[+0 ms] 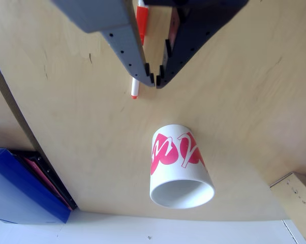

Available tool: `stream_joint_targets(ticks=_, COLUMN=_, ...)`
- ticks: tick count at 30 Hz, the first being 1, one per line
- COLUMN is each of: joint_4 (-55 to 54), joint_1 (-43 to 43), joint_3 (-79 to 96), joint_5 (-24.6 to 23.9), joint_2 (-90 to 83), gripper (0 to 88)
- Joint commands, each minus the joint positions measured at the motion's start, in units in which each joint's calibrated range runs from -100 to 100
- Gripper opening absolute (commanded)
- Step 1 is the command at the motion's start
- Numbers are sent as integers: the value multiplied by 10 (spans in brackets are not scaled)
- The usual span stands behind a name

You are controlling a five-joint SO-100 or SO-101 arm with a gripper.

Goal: Grab the pen and place it in the cup.

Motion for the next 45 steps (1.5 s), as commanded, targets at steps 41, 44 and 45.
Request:
stream_joint_targets(ticks=41, joint_4=-31, joint_1=-3, joint_3=-81, joint_5=9, joint_2=106, gripper=364)
stream_joint_targets(ticks=44, joint_4=-63, joint_1=-3, joint_3=-111, joint_5=8, joint_2=177, gripper=360)
stream_joint_targets(ticks=45, joint_4=-79, joint_1=-3, joint_3=-116, joint_5=6, joint_2=205, gripper=360)
